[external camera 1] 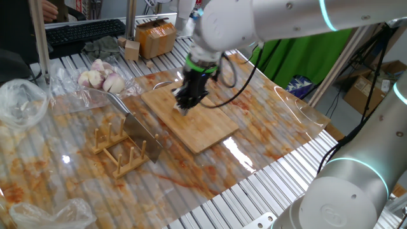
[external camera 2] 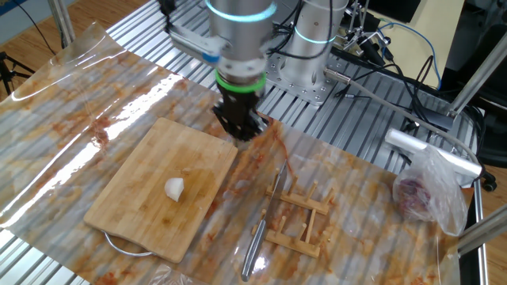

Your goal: Chop the onions

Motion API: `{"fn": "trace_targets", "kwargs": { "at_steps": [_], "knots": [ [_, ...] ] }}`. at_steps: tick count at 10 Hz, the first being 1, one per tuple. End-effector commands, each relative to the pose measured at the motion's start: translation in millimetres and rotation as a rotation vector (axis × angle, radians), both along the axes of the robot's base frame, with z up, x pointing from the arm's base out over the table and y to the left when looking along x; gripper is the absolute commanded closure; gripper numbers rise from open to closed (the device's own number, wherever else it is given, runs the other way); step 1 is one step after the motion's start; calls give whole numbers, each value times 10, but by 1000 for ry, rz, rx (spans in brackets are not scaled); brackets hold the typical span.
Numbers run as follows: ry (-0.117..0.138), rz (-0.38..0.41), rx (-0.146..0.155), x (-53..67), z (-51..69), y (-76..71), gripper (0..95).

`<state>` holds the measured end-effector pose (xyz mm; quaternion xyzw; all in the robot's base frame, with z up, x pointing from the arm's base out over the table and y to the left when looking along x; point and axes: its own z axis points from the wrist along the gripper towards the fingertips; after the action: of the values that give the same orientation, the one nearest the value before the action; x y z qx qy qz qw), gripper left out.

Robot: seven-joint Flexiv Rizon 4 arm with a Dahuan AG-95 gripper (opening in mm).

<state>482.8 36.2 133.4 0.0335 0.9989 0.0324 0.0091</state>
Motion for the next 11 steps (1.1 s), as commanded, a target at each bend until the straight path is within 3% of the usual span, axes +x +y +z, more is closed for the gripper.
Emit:
{"fn": "trace_targets", "kwargs": {
  "at_steps": [1,3,5,8,11],
  "knots": [
    [15,1,1,11,-69,146,950],
    [12,-11,1,48,-153,354,950],
    [11,-17,6,165,-201,526,950],
    [11,-10,7,375,-208,615,950],
    [13,6,12,499,-205,657,950]
  ]
}}
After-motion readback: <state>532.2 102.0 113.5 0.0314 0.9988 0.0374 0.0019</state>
